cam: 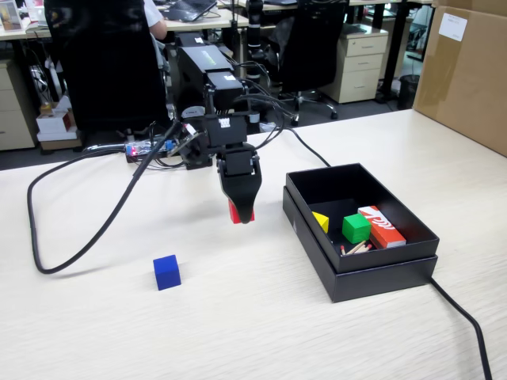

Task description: Put the red cube on top of the blue cube

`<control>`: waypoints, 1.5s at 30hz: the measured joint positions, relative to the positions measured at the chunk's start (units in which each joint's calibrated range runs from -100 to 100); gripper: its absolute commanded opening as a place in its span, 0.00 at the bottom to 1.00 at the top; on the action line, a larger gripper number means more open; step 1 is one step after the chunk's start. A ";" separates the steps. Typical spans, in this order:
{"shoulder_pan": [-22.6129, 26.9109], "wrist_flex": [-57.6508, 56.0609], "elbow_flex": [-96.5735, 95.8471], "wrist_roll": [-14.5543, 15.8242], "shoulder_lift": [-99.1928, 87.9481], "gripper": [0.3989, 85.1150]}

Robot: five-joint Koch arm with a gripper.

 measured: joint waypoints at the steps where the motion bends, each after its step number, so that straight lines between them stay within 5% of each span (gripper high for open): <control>1: -0.24 0.00 0.00 -0.29 -0.65 0.00; 28: -9.47 9.37 -1.00 -10.84 1.55 0.01; 45: -11.48 13.24 -1.00 -12.31 7.38 0.00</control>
